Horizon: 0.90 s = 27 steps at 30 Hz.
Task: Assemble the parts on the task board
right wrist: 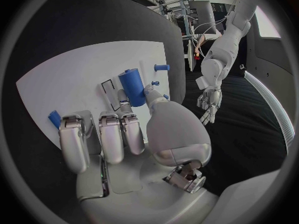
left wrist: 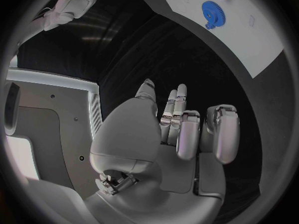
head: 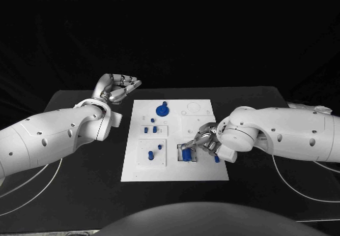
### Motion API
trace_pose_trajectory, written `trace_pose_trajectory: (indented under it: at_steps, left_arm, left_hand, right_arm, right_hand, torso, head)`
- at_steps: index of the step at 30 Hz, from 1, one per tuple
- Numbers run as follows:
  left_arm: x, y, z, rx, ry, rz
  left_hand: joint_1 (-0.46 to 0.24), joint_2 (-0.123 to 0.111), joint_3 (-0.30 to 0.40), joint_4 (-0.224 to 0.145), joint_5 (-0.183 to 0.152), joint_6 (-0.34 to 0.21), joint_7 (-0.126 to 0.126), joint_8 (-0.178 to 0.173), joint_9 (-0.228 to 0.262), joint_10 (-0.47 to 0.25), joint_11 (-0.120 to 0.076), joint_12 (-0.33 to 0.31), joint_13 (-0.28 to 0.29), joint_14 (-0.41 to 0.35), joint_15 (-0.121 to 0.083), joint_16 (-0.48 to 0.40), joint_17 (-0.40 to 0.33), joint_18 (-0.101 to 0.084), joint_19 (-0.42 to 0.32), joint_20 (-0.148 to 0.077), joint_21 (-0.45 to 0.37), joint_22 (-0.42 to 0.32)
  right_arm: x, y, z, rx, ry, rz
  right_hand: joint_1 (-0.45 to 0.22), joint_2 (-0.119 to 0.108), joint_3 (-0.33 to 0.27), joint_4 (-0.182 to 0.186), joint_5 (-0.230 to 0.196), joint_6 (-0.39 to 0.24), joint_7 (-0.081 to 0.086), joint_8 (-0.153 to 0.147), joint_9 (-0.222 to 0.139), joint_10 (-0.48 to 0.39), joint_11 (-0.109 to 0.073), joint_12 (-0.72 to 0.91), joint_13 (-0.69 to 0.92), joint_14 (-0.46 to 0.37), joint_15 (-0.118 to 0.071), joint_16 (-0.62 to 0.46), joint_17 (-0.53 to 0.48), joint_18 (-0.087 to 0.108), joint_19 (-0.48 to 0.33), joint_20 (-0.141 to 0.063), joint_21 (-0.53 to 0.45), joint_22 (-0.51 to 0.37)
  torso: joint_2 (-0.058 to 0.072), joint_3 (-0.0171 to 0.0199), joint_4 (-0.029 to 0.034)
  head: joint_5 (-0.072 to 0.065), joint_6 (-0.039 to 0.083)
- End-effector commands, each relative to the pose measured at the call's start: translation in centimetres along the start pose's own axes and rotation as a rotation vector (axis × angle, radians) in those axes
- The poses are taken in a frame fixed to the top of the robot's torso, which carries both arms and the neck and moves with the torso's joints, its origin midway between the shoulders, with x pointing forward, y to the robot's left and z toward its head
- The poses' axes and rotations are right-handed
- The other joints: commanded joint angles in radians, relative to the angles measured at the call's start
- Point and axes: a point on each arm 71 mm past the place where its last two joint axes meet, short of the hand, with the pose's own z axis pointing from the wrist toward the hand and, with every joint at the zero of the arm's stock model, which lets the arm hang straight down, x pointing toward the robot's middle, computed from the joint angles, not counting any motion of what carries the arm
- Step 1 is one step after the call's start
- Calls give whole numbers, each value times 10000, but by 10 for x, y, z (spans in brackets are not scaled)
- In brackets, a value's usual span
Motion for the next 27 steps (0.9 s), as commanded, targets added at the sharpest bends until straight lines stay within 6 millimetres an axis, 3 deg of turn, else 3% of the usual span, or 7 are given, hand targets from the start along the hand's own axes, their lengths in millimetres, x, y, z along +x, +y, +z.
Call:
trace_pose_trajectory:
  at_steps: [1,20,25,26,27]
  left_arm:
    - [2,-2,0,89,151,-48]
    - [2,-2,0,76,188,-65]
    - [2,-1,0,69,183,-63]
    - [1,-1,0,69,185,-64]
    - [1,-1,0,69,185,-65]
  left_hand:
    - [15,100,-51,6,40,-68,19,56,9,-20,-15,16,9,853,51,-6,2171,-95,651,52,-32,2459]
    - [43,130,-71,5,60,-57,15,64,12,-10,-18,19,10,850,49,-10,2164,-91,641,52,-44,2455]
    - [48,137,-73,5,69,-55,14,66,13,-9,-19,19,10,849,49,-12,2162,-91,640,52,-45,2454]
    - [48,137,-73,5,69,-55,14,66,13,-9,-19,19,10,849,49,-12,2162,-91,640,52,-45,2454]
    - [48,137,-73,5,69,-55,14,66,13,-9,-19,19,10,849,49,-12,2162,-91,640,52,-45,2454]
  right_arm:
    - [1,2,0,-68,0,-107]
    - [1,2,-1,-179,-85,-137]
    - [0,3,-3,-626,-327,130]
    - [0,3,-4,-764,-417,186]
    - [0,3,-6,-879,-490,220]
  right_hand:
    - [-157,-77,-135,42,-54,-64,78,-68,1,1045,44,28,2635,1042,-38,41,2632,-66,1045,-71,45,2632]
    - [-645,-319,-735,300,-104,-62,40,116,249,1045,22,28,2635,1042,-27,41,2632,-66,1045,-52,45,2632]
    - [-540,-335,-927,253,-83,218,-175,877,970,1045,-170,28,2635,1042,-167,41,2632,-66,1045,-164,45,2632]
    - [-489,-328,-992,223,-61,84,-256,1259,1429,1045,-236,28,2635,1042,-260,41,2632,-66,1045,-249,45,2632]
    - [-452,-302,-1093,204,-39,-258,-331,1805,2135,1045,-314,28,2635,1042,-366,41,2632,-66,1045,-360,45,2632]
  torso:
    - [-3,0,5]
    - [4,3,-3]
    - [6,4,-3]
    - [7,4,-2]
    - [6,5,-1]
  head:
    - [0,1]
    - [32,1]
    - [43,1]
    - [42,1]
    - [43,1]
